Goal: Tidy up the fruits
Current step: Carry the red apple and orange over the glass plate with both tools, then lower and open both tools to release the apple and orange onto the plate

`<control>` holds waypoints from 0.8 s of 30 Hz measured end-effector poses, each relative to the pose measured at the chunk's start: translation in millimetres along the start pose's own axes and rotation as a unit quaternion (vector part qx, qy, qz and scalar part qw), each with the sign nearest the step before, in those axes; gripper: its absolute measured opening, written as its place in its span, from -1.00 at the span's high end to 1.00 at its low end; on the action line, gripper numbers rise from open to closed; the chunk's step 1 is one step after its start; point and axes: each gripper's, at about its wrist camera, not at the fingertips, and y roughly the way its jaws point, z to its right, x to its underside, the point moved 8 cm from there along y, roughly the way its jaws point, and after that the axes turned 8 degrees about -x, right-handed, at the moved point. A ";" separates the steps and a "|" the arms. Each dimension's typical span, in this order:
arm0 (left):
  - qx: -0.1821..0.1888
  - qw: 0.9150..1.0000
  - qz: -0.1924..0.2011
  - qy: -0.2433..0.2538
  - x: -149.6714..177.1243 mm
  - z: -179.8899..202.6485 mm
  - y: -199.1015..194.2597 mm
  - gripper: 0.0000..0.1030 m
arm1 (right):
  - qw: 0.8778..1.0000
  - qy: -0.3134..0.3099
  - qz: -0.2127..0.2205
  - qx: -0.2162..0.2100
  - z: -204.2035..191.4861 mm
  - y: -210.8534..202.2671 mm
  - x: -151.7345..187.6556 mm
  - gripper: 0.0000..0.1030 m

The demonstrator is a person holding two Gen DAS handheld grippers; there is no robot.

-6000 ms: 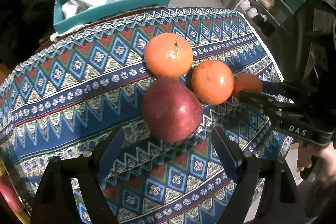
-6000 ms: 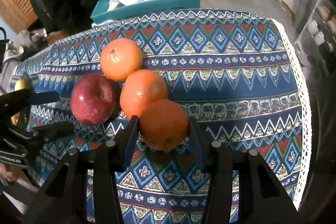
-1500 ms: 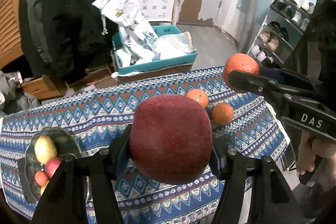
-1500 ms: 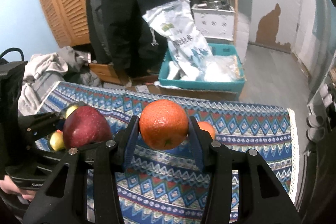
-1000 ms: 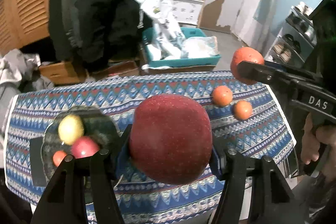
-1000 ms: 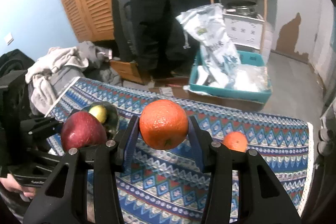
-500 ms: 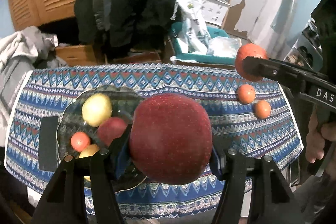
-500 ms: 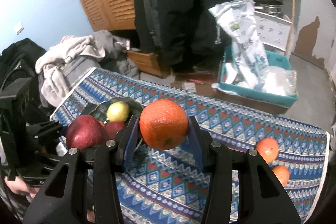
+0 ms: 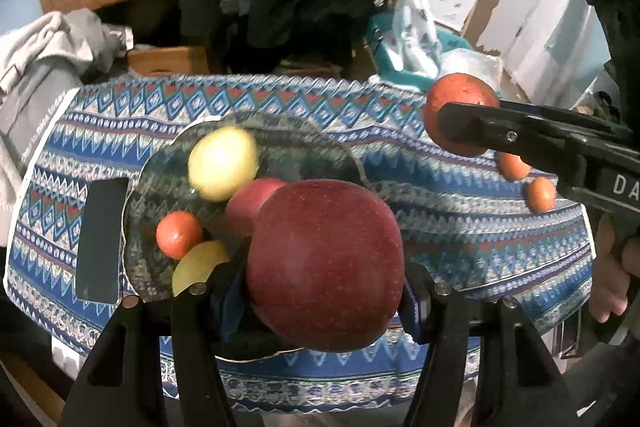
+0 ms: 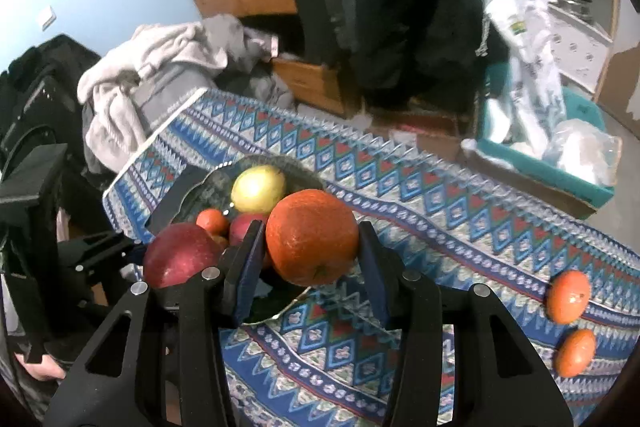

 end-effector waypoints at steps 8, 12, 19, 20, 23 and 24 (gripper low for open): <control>-0.010 0.999 -0.030 -0.015 15.0 -18.8 24.4 -0.25 | 0.999 0.003 -0.038 -0.023 -11.2 44.0 8.7 0.10; -0.008 0.999 -0.040 -0.020 20.9 -23.8 33.0 -0.25 | 0.998 0.008 -0.054 -0.032 -14.2 60.7 12.9 0.10; -0.005 0.998 -0.057 -0.023 30.0 -24.8 46.0 -0.25 | 0.996 0.017 -0.079 -0.036 -14.7 80.3 23.2 0.10; -0.004 0.998 -0.056 -0.023 30.1 -24.7 46.7 -0.25 | 0.996 0.018 -0.082 -0.036 -14.6 82.6 24.6 0.10; -0.006 0.998 -0.056 -0.017 31.5 -22.6 48.1 -0.25 | 0.995 0.019 -0.090 -0.036 -14.9 88.9 29.3 0.10; -0.006 0.998 -0.057 -0.017 31.9 -22.1 48.4 -0.25 | 0.995 0.020 -0.093 -0.037 -15.3 90.8 30.9 0.10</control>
